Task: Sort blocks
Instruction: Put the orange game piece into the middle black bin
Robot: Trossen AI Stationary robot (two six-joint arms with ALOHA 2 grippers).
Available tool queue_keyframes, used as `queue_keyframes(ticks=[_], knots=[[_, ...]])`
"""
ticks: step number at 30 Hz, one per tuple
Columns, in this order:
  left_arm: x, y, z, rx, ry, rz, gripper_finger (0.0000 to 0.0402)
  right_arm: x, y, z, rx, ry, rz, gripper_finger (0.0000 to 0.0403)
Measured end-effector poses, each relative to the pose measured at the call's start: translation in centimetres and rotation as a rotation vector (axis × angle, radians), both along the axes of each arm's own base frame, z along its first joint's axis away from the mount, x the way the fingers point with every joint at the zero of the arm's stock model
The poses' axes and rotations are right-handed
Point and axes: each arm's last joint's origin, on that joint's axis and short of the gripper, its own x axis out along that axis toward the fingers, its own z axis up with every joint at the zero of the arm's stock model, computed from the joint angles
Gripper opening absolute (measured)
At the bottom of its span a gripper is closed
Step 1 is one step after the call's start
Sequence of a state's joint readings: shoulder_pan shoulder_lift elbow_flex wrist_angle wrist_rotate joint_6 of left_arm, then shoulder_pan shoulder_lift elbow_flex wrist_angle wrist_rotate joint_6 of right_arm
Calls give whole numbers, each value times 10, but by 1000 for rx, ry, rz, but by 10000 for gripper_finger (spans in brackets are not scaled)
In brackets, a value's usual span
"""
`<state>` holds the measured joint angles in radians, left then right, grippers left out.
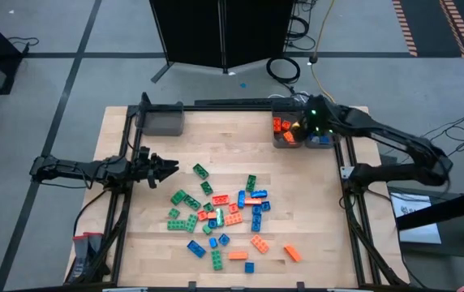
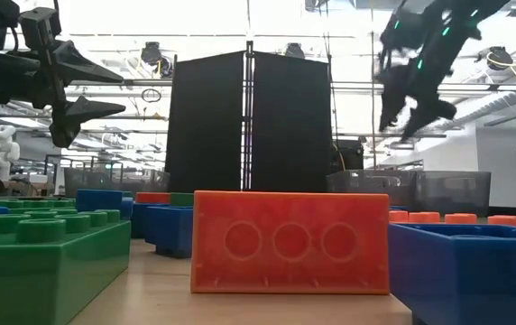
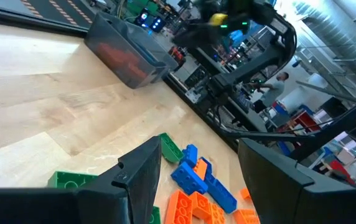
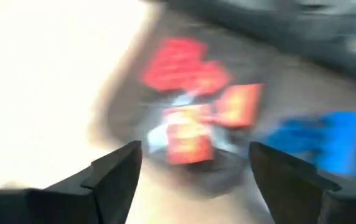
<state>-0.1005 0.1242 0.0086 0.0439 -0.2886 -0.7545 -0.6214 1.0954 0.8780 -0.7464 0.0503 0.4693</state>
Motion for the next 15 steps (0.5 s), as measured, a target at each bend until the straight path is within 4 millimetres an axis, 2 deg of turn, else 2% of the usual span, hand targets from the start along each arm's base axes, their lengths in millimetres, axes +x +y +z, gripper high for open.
queue_keyframes(ticks=[3,7,11,15], knots=[[0,0,0,0,0,0,215,8,35,9,132,-115,188,272],[0,0,0,1,0,1,215,20,87,3,276,-53,324,256],[0,0,0,1,1,2,215,39,137,-8,305,-7,369,242],[0,0,0,2,1,5,215,51,181,-26,291,29,322,230]])
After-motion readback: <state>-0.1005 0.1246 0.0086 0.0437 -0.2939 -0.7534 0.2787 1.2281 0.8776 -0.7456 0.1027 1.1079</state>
